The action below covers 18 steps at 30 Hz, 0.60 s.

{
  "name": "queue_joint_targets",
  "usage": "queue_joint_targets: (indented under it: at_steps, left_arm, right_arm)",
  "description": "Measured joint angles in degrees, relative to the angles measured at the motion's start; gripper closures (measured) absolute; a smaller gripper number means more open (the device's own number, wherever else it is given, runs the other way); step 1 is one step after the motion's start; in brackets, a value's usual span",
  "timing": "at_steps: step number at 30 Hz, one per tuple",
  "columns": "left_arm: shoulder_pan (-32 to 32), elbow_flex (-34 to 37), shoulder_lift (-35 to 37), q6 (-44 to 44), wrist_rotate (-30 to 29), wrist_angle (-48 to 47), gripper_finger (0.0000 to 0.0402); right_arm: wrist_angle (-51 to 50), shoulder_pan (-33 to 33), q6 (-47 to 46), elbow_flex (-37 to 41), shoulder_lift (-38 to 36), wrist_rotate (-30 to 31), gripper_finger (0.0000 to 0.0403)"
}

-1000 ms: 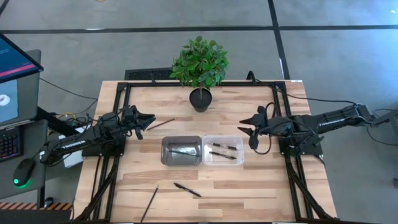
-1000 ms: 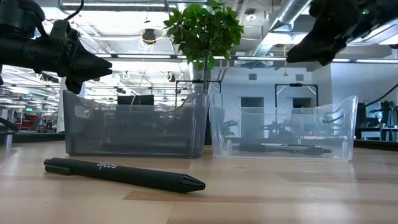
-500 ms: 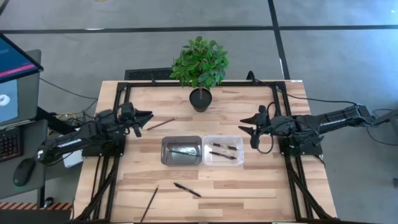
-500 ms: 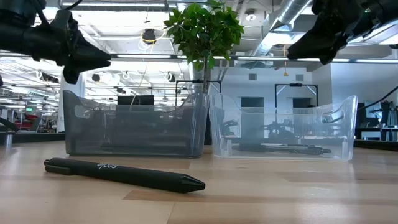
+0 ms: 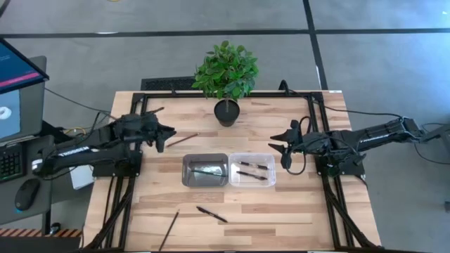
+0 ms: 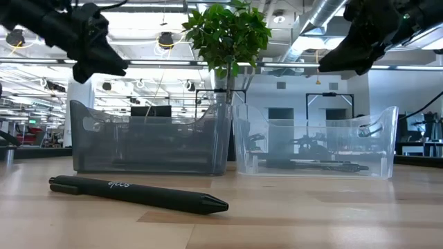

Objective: Sort pens & pencils
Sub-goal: Put the brown pencil into the black bin

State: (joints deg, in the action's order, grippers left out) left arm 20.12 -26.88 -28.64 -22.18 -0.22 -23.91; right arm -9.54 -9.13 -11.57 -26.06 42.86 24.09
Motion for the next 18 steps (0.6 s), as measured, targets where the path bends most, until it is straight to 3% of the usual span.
queue_joint_targets:
  at_steps: [6, 11, 18]
  left_arm:
    - [0.0, -7.8, -7.9, -0.3, 1.4, -13.1, 0.0308]
    - [-1.0, -9.9, -13.1, 4.5, 9.8, -16.5, 0.0308]
    - [-0.7, -10.1, -18.2, 4.5, 2.5, -19.9, 0.0308]
  right_arm:
    - [0.0, 0.0, 0.0, 0.0, 0.0, 0.0, 0.0238]
    - [-0.1, 0.0, 0.0, 0.0, 0.0, 0.0, 0.0237]
    - [-0.1, 0.0, 0.1, 0.0, 0.0, 0.0, 0.0238]
